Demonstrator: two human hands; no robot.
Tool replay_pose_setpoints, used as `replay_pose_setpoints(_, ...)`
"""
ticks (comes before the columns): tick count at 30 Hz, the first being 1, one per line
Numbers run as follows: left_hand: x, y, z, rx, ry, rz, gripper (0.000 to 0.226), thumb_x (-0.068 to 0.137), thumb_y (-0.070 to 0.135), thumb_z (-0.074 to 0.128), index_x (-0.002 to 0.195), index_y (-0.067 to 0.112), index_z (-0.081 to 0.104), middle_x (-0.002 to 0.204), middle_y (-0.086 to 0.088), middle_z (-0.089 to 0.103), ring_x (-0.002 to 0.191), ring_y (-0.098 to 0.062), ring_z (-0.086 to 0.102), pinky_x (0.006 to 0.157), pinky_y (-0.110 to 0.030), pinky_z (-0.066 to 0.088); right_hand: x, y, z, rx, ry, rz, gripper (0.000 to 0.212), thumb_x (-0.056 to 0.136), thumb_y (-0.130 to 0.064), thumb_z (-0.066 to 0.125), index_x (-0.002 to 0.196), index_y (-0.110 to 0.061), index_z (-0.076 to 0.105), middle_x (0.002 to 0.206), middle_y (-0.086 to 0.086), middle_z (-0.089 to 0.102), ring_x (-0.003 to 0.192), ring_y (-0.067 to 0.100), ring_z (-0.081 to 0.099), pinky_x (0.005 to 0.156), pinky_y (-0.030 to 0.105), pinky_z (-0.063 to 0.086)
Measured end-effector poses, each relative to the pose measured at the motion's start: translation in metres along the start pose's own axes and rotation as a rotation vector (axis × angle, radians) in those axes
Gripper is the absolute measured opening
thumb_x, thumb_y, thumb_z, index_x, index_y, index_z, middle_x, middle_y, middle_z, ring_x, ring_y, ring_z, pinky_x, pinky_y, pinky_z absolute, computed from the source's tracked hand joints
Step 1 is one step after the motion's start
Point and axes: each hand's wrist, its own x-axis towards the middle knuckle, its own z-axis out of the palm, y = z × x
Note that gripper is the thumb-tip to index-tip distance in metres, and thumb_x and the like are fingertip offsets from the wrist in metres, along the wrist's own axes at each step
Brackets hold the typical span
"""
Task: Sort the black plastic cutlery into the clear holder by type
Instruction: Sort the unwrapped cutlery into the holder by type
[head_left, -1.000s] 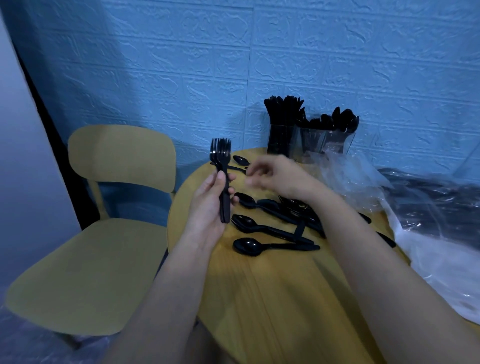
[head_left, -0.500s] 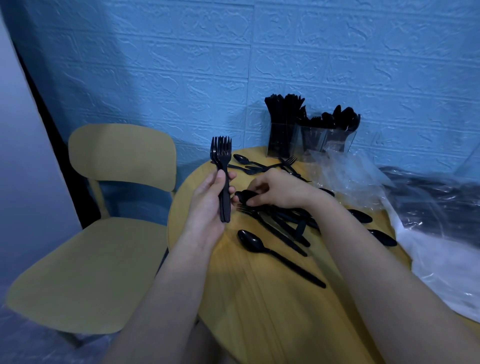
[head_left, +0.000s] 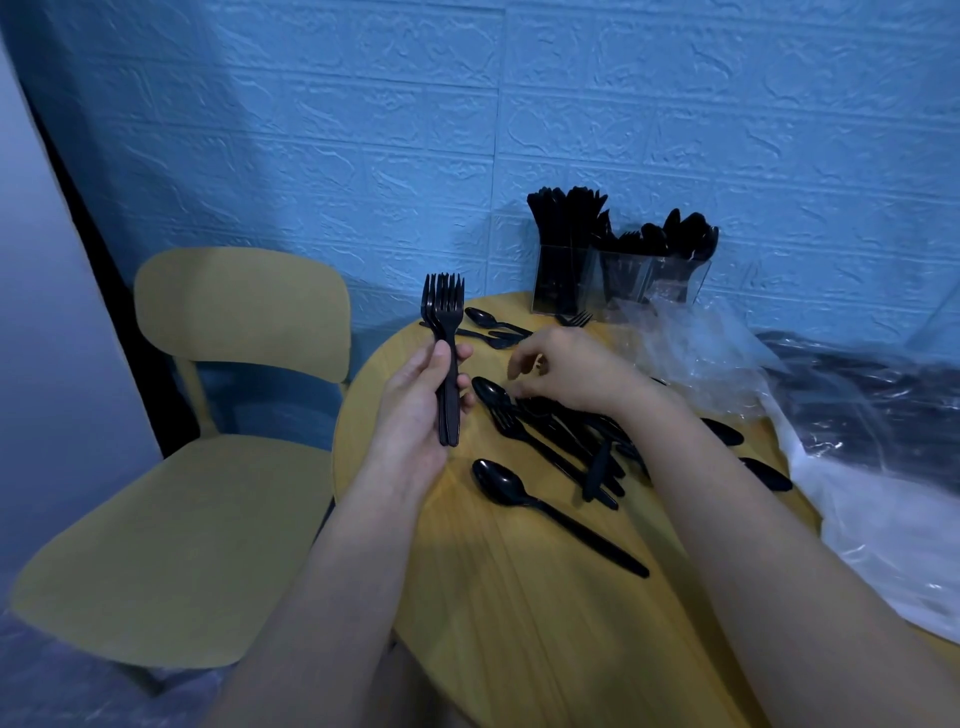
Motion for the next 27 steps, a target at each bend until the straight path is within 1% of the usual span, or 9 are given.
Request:
replay_pose_setpoints(3,0.001,-0.001,0.000,0.027,0.004,-0.009,0.016,0.099,0.014,0.046,0.098,0.011,0.062,0.076,0.005,0.068,0.053,-0.004,0.053,0.052,-0.019,0.046,-0.001,-0.007,0.004,-0.035,-0.096,-0.060,0.026,0.082,-0.034,0.072,0.105,-0.024,0.068,0.093,-0.012,0.043,0.092,0.009,0.042,0.077,0.023,0.034)
replay_pose_setpoints(5,0.001,-0.002,-0.001,0.044,-0.003,-0.021,0.016,0.099,0.014,0.046,0.102,0.011,0.061,0.077,0.005,0.069,0.054,-0.004,0.053,0.051,-0.019,0.047,-0.001,-0.008,0.010,-0.065,-0.119,-0.069,0.029,0.081,-0.032,0.073,0.109,-0.023,0.068,0.095,-0.009,0.042,0.094,0.009,0.039,0.077,0.023,0.032)
replay_pose_setpoints(9,0.002,-0.003,-0.001,0.063,-0.022,-0.033,0.015,0.099,0.014,0.045,0.104,0.011,0.060,0.076,0.006,0.069,0.055,-0.004,0.054,0.052,-0.019,0.047,0.000,-0.009,0.013,-0.018,-0.107,-0.063,0.019,0.080,-0.026,0.074,0.097,-0.021,0.067,0.098,-0.005,0.048,0.092,0.010,0.045,0.074,0.023,0.035)
replay_pose_setpoints(13,0.002,-0.003,-0.002,0.077,-0.012,-0.029,0.016,0.098,0.013,0.047,0.107,0.010,0.060,0.075,0.006,0.071,0.057,-0.004,0.058,0.052,-0.019,0.048,-0.003,-0.008,-0.005,0.230,-0.092,-0.039,0.016,0.079,-0.018,0.075,0.080,-0.025,0.061,0.080,-0.010,0.060,0.075,0.004,0.056,0.068,0.015,0.041)
replay_pose_setpoints(16,0.002,-0.004,-0.001,0.069,-0.018,-0.027,0.015,0.098,0.011,0.047,0.100,0.010,0.062,0.077,0.004,0.071,0.062,-0.006,0.063,0.057,-0.021,0.050,-0.009,-0.007,-0.027,0.499,0.079,-0.024,0.018,0.080,-0.008,0.072,0.077,-0.020,0.060,0.075,-0.004,0.062,0.067,0.003,0.058,0.066,0.012,0.049)
replay_pose_setpoints(20,-0.001,-0.005,0.002,0.091,-0.073,-0.071,0.017,0.098,0.013,0.048,0.095,0.010,0.064,0.082,-0.001,0.072,0.069,-0.011,0.068,0.068,-0.027,0.054,-0.009,-0.015,-0.037,0.815,0.378,-0.049,0.018,0.082,-0.001,0.069,0.078,-0.014,0.057,0.074,0.002,0.058,0.064,0.005,0.057,0.061,0.016,0.053)
replay_pose_setpoints(23,-0.002,-0.006,0.004,0.109,-0.143,-0.113,0.019,0.098,0.015,0.048,0.094,0.010,0.066,0.085,-0.004,0.073,0.074,-0.015,0.070,0.066,-0.027,0.054,-0.001,-0.017,-0.028,0.777,0.463,-0.051,0.021,0.081,-0.004,0.071,0.076,-0.019,0.057,0.074,-0.001,0.059,0.070,0.011,0.058,0.068,0.029,0.056)
replay_pose_setpoints(25,-0.004,-0.006,0.006,0.106,-0.195,-0.131,0.019,0.098,0.016,0.048,0.097,0.009,0.065,0.086,-0.003,0.072,0.069,-0.015,0.068,0.060,-0.026,0.054,0.002,-0.017,-0.021,0.735,0.498,-0.016,0.023,0.081,-0.007,0.073,0.074,-0.023,0.057,0.073,-0.004,0.059,0.073,0.014,0.058,0.073,0.037,0.056)
replay_pose_setpoints(27,-0.004,-0.006,0.007,0.150,-0.225,-0.139,0.020,0.098,0.020,0.048,0.096,0.011,0.065,0.083,0.000,0.070,0.059,-0.010,0.060,0.053,-0.022,0.049,0.004,-0.017,-0.015,0.671,0.555,0.008,0.022,0.081,-0.009,0.072,0.075,-0.023,0.056,0.072,-0.008,0.058,0.072,0.011,0.057,0.073,0.033,0.055)
